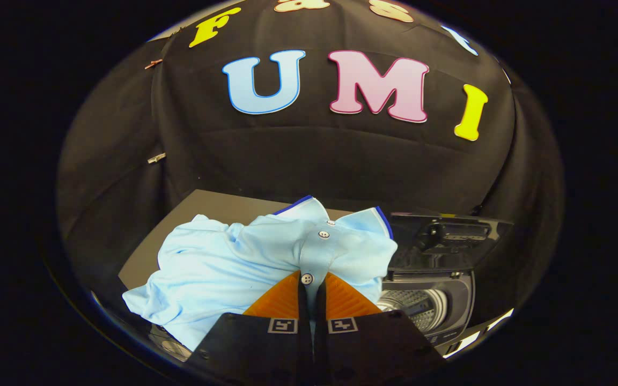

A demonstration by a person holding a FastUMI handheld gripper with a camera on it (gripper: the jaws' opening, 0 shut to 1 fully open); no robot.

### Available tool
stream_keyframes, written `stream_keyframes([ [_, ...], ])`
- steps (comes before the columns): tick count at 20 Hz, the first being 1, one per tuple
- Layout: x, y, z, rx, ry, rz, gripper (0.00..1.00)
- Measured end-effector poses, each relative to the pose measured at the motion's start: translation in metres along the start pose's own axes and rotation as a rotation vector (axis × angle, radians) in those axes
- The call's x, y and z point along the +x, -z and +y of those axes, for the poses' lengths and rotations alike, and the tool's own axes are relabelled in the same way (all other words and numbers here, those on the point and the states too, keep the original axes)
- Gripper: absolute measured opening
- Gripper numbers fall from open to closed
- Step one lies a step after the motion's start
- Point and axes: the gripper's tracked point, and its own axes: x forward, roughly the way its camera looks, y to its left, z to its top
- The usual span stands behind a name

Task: Put the clothes into the washing machine and then close the washing machine lid.

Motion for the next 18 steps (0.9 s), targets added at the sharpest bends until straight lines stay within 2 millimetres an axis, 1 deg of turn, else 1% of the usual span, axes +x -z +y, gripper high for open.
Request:
stream_keyframes([
  [2,-0.008,0.001,-0.024,-0.004,0.028,-0.007,0.06],
  [4,-0.012,0.002,-0.042,0.002,0.042,-0.013,0.06],
  [7,-0.018,0.000,-0.065,0.016,0.034,-0.027,0.06],
  [11,-0.020,0.000,-0.096,0.000,-0.027,-0.018,0.06],
  [12,-0.019,0.000,-0.102,-0.012,-0.050,-0.019,0.06],
  [15,-0.014,-0.009,-0.120,-0.021,-0.101,-0.045,0.06],
  [18,-0.007,-0.015,-0.130,-0.038,-0.153,-0.064,0.06],
])
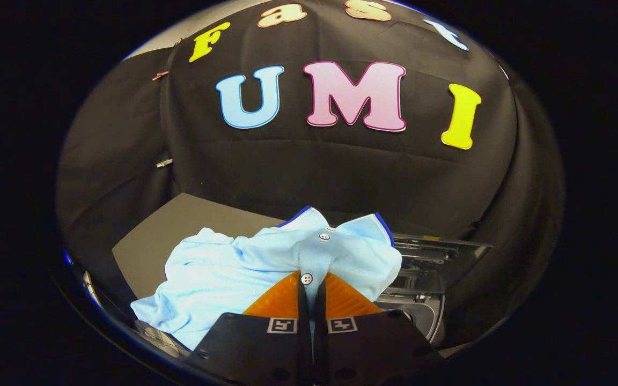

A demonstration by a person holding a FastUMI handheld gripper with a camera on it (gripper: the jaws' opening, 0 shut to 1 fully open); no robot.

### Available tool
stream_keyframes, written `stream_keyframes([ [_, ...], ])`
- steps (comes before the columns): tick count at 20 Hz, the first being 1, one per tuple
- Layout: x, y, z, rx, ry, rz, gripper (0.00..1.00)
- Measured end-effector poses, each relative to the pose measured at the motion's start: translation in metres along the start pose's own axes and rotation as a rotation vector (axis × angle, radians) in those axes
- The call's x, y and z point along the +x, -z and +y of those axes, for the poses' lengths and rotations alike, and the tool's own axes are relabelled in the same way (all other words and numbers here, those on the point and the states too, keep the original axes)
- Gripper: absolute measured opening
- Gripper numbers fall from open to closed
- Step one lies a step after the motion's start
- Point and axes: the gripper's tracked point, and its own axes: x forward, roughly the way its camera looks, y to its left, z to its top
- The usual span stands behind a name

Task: Put the clothes into the washing machine and then close the washing machine lid.

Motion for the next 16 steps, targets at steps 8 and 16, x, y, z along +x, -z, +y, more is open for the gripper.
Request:
stream_keyframes([
  [8,-0.002,-0.001,-0.042,-0.009,-0.042,-0.034,0.06],
  [16,-0.017,-0.017,-0.089,-0.003,0.016,-0.088,0.06],
])
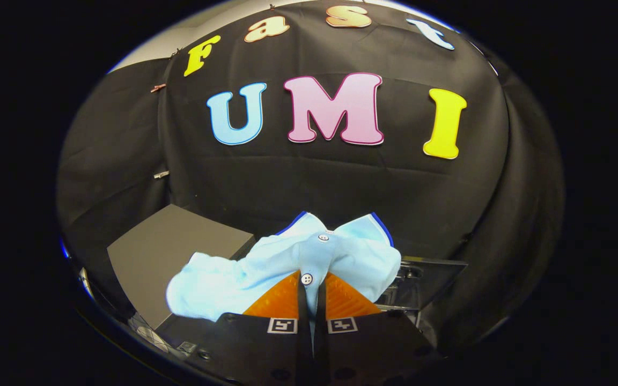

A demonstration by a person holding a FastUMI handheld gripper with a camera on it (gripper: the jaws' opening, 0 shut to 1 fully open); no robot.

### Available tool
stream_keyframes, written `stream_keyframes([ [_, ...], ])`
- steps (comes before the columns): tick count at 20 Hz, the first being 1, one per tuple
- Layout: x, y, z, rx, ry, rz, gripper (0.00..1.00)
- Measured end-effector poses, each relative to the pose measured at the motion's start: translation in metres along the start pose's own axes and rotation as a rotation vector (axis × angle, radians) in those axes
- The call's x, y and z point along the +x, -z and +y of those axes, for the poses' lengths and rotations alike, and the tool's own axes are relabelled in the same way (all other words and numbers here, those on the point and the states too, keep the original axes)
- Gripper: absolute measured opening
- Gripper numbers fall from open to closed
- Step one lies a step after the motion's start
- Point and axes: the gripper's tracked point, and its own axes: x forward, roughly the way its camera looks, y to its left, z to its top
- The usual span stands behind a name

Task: Put the clothes into the washing machine and then close the washing machine lid.

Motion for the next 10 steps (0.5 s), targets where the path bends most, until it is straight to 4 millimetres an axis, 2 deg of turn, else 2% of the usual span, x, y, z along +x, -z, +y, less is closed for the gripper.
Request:
stream_keyframes([
  [4,-0.002,0.012,-0.026,-0.001,0.044,0.010,0.06],
  [10,0.017,0.065,-0.060,0.035,0.105,0.134,0.06],
])
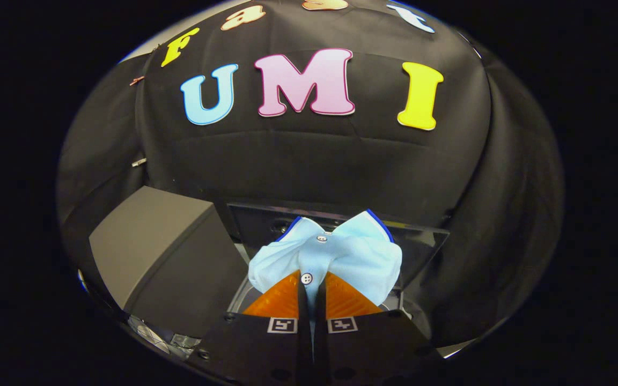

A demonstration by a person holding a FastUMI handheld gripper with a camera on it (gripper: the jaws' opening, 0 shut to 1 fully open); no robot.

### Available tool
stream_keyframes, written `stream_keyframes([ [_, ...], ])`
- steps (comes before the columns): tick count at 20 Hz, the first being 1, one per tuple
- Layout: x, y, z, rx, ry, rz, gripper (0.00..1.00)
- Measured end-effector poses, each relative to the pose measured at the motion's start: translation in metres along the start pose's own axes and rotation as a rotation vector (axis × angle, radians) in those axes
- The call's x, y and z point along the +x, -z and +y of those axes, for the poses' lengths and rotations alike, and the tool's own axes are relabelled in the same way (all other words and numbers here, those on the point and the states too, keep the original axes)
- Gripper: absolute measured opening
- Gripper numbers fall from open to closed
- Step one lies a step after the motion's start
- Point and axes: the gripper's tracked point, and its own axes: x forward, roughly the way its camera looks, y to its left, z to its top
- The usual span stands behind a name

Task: Put the clothes into the washing machine and then close the washing machine lid.

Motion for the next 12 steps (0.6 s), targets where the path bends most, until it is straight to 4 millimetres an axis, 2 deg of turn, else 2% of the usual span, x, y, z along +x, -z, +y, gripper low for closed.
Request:
stream_keyframes([
  [5,0.020,0.038,-0.018,-0.025,0.033,0.070,0.06],
  [12,0.049,0.083,-0.013,-0.066,0.035,0.165,0.06],
])
